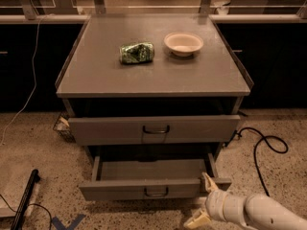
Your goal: Open middle drawer
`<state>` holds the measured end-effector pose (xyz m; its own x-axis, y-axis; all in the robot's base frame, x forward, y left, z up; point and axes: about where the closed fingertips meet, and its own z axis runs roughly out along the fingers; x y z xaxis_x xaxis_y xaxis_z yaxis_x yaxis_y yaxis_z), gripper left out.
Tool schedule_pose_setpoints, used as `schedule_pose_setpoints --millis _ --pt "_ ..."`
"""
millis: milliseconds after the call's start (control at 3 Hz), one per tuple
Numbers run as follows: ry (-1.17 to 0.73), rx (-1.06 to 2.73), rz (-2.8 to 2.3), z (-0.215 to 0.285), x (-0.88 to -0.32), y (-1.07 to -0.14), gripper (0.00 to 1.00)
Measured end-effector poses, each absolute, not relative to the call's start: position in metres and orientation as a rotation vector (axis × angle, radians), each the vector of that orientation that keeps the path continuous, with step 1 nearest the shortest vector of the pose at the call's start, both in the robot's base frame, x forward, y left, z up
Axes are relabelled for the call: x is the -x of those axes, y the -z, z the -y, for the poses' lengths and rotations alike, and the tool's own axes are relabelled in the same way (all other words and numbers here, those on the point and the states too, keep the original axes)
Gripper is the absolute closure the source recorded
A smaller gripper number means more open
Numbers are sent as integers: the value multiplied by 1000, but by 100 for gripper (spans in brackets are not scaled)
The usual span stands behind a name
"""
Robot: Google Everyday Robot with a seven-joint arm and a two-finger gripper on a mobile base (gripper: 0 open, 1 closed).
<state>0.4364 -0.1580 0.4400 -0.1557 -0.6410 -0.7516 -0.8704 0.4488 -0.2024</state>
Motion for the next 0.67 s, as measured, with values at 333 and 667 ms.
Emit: schedule_pose_setpoints --millis 333,667 --pt "-334 1340 -1903 149 -486 -424 0" --pt "-336 1348 -1900 147 -488 -423 0"
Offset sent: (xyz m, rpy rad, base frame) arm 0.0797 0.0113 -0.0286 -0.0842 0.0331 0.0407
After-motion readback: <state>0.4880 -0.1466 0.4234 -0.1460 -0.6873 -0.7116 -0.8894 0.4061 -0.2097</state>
